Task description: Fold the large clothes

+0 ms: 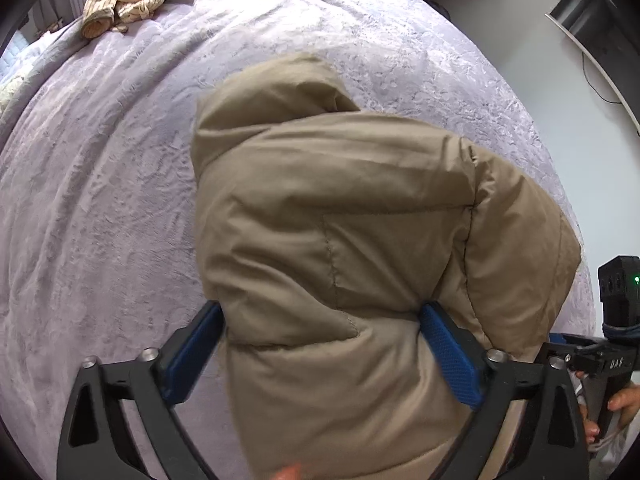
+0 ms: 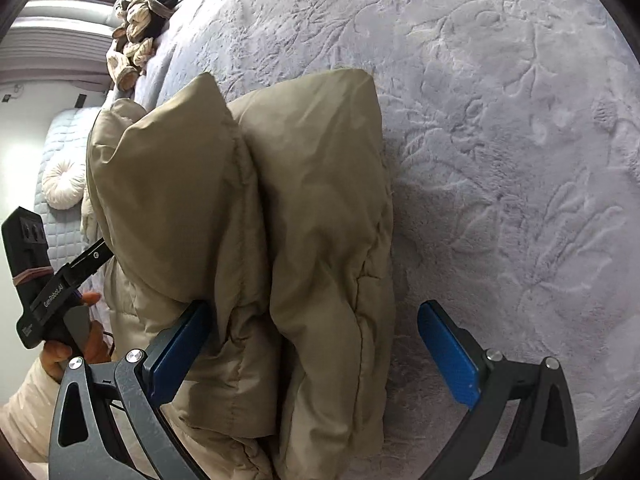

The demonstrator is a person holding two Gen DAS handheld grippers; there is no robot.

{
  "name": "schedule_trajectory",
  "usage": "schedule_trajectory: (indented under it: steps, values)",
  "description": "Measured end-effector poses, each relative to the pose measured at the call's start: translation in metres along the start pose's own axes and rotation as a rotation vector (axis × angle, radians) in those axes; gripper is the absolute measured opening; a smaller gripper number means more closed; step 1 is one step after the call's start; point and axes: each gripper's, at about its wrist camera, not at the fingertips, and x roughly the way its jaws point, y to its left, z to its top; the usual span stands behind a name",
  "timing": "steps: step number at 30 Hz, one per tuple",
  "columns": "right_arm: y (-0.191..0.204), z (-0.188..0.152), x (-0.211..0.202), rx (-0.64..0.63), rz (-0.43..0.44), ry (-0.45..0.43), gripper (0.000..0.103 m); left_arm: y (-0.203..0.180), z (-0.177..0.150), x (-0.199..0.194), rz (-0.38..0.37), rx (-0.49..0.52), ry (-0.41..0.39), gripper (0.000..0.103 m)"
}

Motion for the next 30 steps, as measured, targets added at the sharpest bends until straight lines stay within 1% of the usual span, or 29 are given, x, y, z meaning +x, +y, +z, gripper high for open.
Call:
schedule_trajectory:
  steps: [2, 4, 6, 7, 10, 13, 16, 17, 20, 23, 27, 30]
  values:
    - [0.001, 0.0, -0.003, -0.006, 0.009, -0.003, 0.103, 0.007, -0.001, -0.009, -0.025, 0.006, -0.013, 0.103]
    - [0.0, 0.0, -0.006, -0.008, 0.027, -0.007, 0.103, 0.021, -0.001, -0.014, -0.101, -0.018, 0.009, 0.103]
    - [-0.002, 0.001, -0.008, -0.005, 0.051, -0.013, 0.103, 0.037, -0.003, -0.014, -0.21, -0.057, 0.054, 0.103]
    - [-0.003, 0.002, -0.008, -0.002, 0.062, -0.015, 0.103, 0.05, -0.005, -0.01, -0.295, -0.092, 0.1, 0.103]
    - [-0.007, 0.007, -0.005, 0.007, 0.099, -0.004, 0.103, 0.077, -0.016, 0.01, -0.451, -0.184, 0.198, 0.103]
    - [-0.01, 0.011, 0.005, 0.014, 0.145, 0.029, 0.103, 0.095, -0.029, 0.031, -0.579, -0.28, 0.248, 0.103]
    - [-0.009, 0.013, 0.018, 0.014, 0.199, 0.068, 0.103, 0.099, -0.036, 0.043, -0.659, -0.318, 0.251, 0.103]
    - [-0.01, 0.014, 0.02, 0.013, 0.213, 0.079, 0.103, 0.098, -0.038, 0.047, -0.678, -0.322, 0.252, 0.103]
    - [-0.01, 0.018, 0.034, 0.015, 0.277, 0.118, 0.103, 0.096, -0.04, 0.056, -0.694, -0.326, 0.255, 0.103]
    - [-0.008, 0.023, 0.045, 0.017, 0.326, 0.135, 0.103, 0.092, -0.043, 0.063, -0.69, -0.321, 0.264, 0.103]
    - [-0.001, 0.029, 0.059, 0.013, 0.352, 0.151, 0.103, 0.08, -0.045, 0.072, -0.67, -0.308, 0.274, 0.103]
    - [0.001, 0.031, 0.067, 0.024, 0.353, 0.153, 0.103, 0.071, -0.045, 0.08, -0.683, -0.319, 0.296, 0.103]
